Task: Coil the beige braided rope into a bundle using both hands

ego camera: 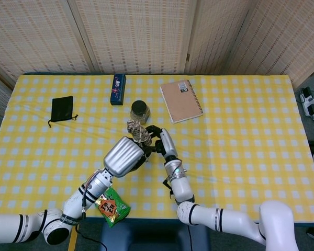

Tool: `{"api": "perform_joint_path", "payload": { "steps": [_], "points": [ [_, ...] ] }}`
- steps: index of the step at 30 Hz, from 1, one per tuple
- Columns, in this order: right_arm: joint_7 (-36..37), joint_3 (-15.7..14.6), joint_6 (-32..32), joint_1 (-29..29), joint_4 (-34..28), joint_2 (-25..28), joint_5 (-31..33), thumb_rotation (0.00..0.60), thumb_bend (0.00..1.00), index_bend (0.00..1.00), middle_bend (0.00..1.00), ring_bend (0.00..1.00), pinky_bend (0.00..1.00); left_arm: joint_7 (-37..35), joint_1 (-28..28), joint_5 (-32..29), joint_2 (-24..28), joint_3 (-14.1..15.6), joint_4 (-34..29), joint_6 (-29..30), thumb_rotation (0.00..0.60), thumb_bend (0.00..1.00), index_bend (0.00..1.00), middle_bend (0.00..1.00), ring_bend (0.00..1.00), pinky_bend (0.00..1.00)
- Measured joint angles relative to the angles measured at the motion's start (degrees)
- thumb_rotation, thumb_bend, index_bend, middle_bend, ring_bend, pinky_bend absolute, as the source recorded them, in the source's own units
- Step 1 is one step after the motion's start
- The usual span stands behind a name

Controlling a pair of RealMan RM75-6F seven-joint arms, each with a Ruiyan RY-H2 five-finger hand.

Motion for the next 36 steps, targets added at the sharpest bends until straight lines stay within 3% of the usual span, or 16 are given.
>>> {"api": "perform_joint_path", "payload": {
  "steps": [12,22,36],
  "points": [
    [14.6,2.4,-5.6,-2.8,0.5,-2.0,-6.5,0.6,0.41,1.0,0.87,0.95,0.88,-5.4,1.6,1.2,-2.5,0.6,3.1,-0.9,0.6,0.56,0.65,0.87,0.82,0.81],
    [27.2,3.4,-11.2,-6.8,-0.7,1.3,-14.4,0.6,0.41,1.0,0.87,0.95,0.88,-11.4,3.9,0.1,-1.4,0.8,5.3,-1.6,0.6,0.56,0.65,0.87,0.82,0.81],
    [31.8,1.5,-13.7,-10.7,-2.5,7.9,-18.9,0.6,0.41,1.0,0.87,0.95,0.88,-19.6,7.3,0.5,1.6,-0.3,8.7,-1.2,0.6,0.56,0.65,0.87,0.81,0.81]
  ]
}}
